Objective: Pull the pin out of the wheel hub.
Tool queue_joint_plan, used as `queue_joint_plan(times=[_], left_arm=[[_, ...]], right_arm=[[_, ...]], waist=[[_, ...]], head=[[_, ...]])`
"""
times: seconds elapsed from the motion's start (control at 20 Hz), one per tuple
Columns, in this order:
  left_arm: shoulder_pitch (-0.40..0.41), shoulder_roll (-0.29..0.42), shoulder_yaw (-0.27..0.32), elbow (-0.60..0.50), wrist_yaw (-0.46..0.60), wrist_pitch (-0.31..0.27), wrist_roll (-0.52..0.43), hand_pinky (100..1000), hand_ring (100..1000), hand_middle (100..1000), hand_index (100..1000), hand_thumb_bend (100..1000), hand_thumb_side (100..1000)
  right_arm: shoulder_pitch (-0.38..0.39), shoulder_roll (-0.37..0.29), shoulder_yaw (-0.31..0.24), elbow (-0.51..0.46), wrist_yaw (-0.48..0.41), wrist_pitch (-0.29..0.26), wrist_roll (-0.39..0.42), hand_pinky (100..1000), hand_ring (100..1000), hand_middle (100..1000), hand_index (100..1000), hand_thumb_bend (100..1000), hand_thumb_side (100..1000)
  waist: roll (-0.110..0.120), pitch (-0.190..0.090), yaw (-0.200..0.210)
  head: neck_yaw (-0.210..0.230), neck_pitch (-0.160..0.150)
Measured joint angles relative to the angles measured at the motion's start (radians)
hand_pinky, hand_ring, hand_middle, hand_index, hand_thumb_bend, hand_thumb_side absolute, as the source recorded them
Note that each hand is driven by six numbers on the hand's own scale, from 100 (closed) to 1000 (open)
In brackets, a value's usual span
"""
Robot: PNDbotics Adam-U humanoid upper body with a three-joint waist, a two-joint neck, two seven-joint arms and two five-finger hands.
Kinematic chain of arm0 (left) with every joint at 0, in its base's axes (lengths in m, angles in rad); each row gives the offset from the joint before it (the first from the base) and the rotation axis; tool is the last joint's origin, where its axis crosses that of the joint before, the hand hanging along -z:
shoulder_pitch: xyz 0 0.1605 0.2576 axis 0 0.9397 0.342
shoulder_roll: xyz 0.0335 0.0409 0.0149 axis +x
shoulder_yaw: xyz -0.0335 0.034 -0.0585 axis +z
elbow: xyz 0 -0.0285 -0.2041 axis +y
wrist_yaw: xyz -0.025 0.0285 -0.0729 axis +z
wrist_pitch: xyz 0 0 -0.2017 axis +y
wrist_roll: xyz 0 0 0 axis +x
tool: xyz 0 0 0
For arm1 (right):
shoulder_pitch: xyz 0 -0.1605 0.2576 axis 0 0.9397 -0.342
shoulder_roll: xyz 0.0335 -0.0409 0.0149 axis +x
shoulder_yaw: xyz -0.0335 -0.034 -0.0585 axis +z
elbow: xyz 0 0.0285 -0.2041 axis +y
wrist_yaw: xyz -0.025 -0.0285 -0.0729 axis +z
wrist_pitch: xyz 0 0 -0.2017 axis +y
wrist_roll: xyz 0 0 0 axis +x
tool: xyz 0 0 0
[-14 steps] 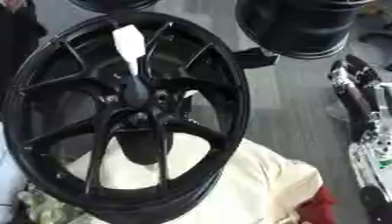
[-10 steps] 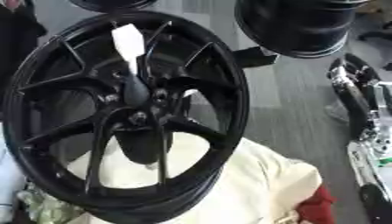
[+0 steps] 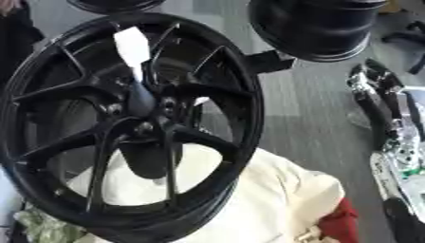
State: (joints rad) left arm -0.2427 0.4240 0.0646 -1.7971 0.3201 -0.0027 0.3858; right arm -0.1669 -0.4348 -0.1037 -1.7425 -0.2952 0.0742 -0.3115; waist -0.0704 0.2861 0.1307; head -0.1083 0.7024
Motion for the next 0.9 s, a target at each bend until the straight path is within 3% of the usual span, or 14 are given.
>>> queue_joint_plan(times=[0.6, 0.9], left_arm=[[-0.014, 0.009, 0.0, -0.009, -0.003, 0.002, 0.003, 850, 751, 694, 783, 537, 622], [-0.075, 0.075, -0.007, -0.026, -0.028, 0.015, -0.009, 848, 752, 694, 783, 529, 586]], right_arm=[[0.0, 0.0, 0.0, 0.0, 0.0, 0.0, 0.0, 876, 771, 773, 881, 159, 460], [0.001, 0.0, 0.0, 0.0, 0.0, 0.0, 0.0, 876, 770, 773, 880, 161, 458]], waist=[[0.0, 0.004, -0.001], [0.006, 0.004, -0.002]], head=[[0.004, -0.001], [-0.001, 0.0]])
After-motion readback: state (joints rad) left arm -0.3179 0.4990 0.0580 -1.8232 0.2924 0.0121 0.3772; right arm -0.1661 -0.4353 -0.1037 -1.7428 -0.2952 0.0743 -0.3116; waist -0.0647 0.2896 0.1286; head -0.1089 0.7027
